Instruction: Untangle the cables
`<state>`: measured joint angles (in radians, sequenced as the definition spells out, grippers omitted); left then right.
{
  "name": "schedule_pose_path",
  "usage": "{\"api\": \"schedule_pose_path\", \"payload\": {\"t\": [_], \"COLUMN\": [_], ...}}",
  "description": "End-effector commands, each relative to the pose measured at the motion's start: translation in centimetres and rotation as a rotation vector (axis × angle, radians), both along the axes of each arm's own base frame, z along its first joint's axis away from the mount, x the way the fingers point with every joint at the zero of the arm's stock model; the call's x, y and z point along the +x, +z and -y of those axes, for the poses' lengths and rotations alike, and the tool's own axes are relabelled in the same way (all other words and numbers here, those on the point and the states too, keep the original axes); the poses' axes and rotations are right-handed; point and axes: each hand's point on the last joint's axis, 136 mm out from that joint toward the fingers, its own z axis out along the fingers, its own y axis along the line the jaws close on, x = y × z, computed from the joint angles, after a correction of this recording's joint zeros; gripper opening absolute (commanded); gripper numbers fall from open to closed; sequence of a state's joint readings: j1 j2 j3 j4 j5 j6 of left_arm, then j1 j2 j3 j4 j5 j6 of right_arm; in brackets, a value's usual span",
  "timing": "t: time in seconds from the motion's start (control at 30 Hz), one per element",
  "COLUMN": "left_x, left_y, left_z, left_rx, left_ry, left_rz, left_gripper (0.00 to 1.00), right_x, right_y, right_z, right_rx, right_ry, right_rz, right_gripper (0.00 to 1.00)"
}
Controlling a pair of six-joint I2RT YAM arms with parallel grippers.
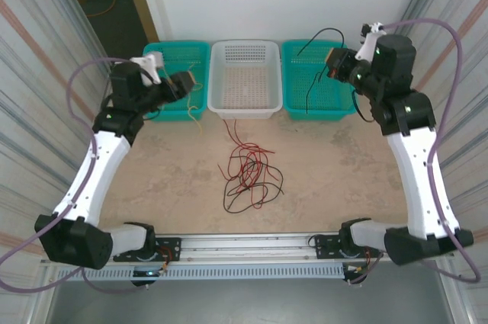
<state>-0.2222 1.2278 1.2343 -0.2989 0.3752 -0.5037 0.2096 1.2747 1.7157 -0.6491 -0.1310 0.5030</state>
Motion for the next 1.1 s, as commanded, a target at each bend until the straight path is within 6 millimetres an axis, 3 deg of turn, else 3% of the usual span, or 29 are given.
{"api": "schedule_pose_path", "payload": {"t": [0.0,0.2,0.37,0.57,0.7,0.87,1.07], "left_x": [-3.4,-7.8,-9.6,-10.2,-10.9,-11.7,-13.5], "left_y": [-5.1,-9.0,-11.4,-13.0,-14.1,-15.0,-17.1], "left_z": [2.3,4.7,5.7,6.4,7.4,7.8,9.3], "left_rx": [0.172,0.312,0.334,0.377,0.443,0.490,0.539], "left_ry": [-0.116,-0.227,-0.288,-0.319,-0.369,-0.400,-0.470], "left_rz": [-0.099,-0.163,-0.218,-0.248,-0.266,-0.275,-0.306], "left_gripper": [0.66,0.64,0.63,0.62,0.62,0.58,0.53], "right_x": [2.0,7.2,11.4,14.5,14.7,13.3,8.3], "right_y": [0.3,-1.6,-6.8,-13.9,-17.2,-17.9,-18.7], "right_z": [1.3,3.3,5.0,5.3,5.9,4.4,-0.5], "right_rx": [-0.060,-0.078,-0.058,-0.081,-0.111,-0.151,-0.198], "right_ry": [-0.044,-0.110,-0.130,-0.122,-0.154,-0.130,-0.022], "right_rz": [-0.005,-0.061,-0.213,-0.406,-0.500,-0.495,-0.457], "right_gripper": [0.00,0.00,0.02,0.31,0.54,0.56,0.55]}}
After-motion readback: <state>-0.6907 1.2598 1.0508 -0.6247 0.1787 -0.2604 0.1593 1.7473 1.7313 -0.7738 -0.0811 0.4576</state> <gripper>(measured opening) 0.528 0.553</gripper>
